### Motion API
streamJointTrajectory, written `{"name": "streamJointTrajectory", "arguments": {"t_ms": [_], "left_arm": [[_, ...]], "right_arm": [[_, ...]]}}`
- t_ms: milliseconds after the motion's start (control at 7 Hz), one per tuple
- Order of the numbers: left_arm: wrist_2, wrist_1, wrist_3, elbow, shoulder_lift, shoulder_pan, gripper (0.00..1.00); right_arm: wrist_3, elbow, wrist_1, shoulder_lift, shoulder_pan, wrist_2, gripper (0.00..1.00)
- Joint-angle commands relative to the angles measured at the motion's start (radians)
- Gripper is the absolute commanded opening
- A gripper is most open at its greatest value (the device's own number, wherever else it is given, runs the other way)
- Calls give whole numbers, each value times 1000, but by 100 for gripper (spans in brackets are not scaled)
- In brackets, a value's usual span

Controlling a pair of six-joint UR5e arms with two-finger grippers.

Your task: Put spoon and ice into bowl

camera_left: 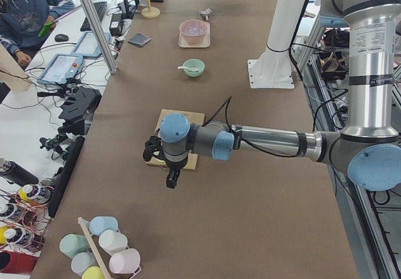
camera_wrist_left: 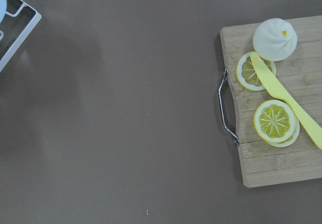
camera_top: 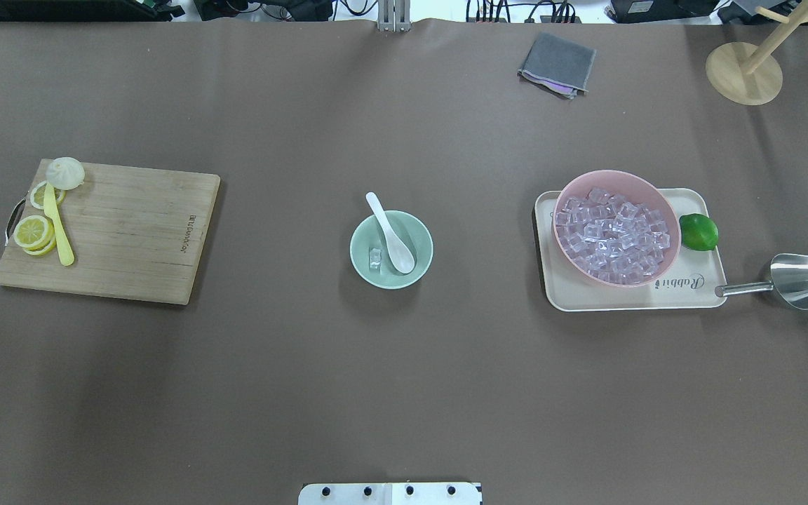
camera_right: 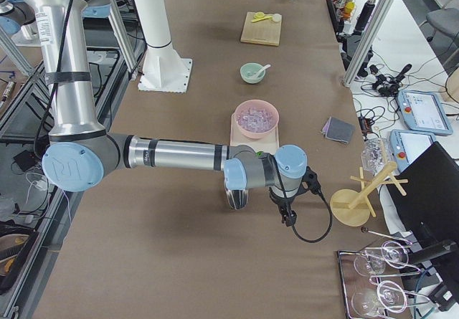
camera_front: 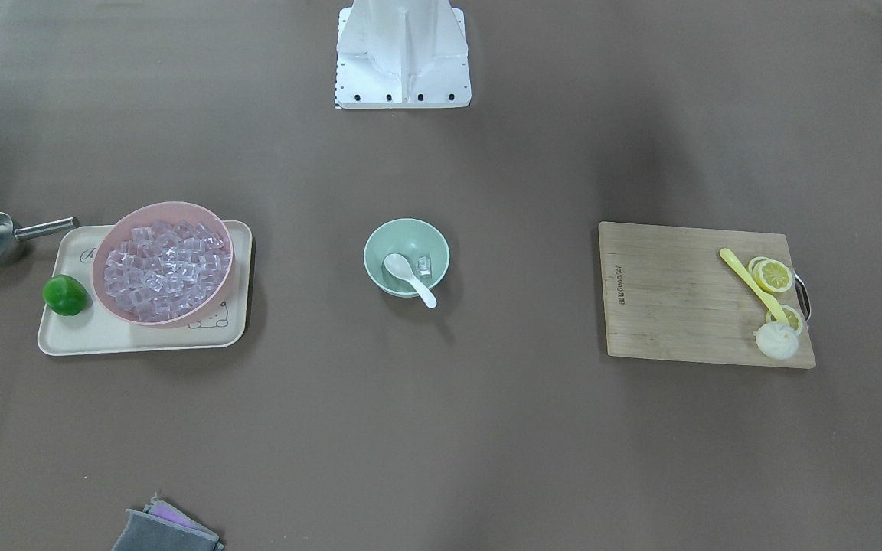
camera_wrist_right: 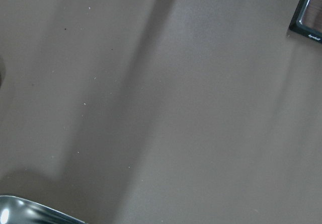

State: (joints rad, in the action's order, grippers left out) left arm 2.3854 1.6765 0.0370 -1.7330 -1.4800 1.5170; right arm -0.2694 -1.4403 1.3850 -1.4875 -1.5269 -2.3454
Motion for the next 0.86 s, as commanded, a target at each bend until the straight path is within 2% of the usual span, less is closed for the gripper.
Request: {"name": "streamJointTrajectory", "arguments": {"t_ms": [0, 286, 714], "left_arm": [[6, 0, 1, -38, 36, 5, 98], [0, -6, 1, -77, 37, 5, 98], [2, -4, 1, -79, 52, 5, 98]], "right_arm": [[4, -3, 0, -10, -2, -5, 100], [6, -14, -1, -25, -2, -14, 100], [7, -14, -1, -23, -2, -15, 100]]}}
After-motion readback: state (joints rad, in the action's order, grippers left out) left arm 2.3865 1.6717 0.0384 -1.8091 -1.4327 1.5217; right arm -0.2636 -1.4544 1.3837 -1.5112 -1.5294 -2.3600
